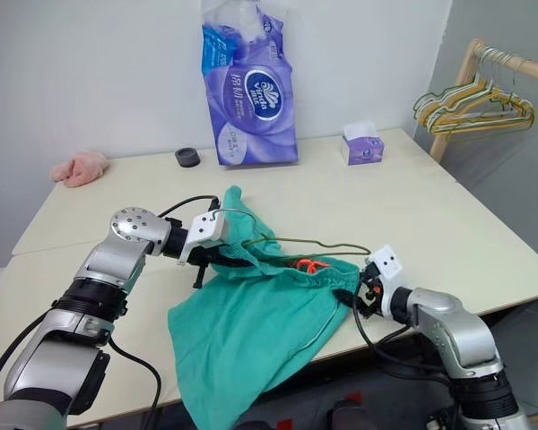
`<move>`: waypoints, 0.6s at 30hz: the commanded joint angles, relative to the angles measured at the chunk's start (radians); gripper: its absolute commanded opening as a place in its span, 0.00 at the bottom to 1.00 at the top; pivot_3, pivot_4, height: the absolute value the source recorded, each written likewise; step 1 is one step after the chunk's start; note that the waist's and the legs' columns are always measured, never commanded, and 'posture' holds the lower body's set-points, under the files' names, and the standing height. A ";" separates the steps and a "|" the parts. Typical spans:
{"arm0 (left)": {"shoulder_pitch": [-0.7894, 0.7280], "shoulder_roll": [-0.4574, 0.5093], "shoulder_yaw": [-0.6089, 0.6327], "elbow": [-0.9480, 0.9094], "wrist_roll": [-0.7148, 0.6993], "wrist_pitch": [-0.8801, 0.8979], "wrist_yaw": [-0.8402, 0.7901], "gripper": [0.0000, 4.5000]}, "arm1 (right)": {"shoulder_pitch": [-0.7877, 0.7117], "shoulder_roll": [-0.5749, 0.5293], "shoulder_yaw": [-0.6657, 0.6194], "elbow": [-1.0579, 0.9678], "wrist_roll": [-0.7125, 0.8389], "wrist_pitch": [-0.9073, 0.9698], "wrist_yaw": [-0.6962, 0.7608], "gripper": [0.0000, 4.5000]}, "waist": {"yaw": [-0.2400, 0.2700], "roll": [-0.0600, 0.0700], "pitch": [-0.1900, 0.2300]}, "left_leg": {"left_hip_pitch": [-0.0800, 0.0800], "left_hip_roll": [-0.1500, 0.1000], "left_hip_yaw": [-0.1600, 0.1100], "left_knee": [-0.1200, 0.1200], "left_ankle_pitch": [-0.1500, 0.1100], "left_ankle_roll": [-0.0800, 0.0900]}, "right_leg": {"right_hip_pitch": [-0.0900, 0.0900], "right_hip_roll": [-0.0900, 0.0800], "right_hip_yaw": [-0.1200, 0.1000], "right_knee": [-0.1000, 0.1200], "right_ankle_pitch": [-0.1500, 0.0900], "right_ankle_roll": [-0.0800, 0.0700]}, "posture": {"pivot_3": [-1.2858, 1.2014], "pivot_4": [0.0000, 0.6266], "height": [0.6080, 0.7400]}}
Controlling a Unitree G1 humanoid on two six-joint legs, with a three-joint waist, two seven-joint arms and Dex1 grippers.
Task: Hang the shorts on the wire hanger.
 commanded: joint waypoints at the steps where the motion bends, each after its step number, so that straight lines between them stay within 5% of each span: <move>1: -0.024 0.018 0.032 -0.008 -0.013 -0.021 0.006 0.00 | -0.009 -0.028 0.028 -0.028 -0.052 -0.067 -0.009 0.55 | 0.000 0.000 0.000 | 0.000 0.000 0.000 0.000 0.000 0.000 | 0.000 0.000 0.000 0.000 0.000 0.000 | 0.44 0.00 1.00; 8: -0.014 0.054 0.015 -0.002 0.006 -0.043 -0.021 0.00 | 0.000 -0.048 0.023 -0.033 -0.085 -0.137 -0.012 0.00 | -0.003 0.000 0.000 | 0.000 0.000 0.000 0.000 0.000 0.000 | 0.000 0.000 0.000 0.000 0.000 0.000 | 0.44 0.01 1.00; 18: -0.008 0.096 -0.009 0.064 0.060 -0.103 -0.031 0.00 | 0.026 -0.094 0.010 -0.096 -0.086 -0.163 -0.003 0.00 | -0.005 0.000 0.000 | 0.000 0.000 0.000 0.000 0.000 0.000 | 0.000 0.000 0.000 0.000 0.000 0.000 | 0.44 0.01 1.00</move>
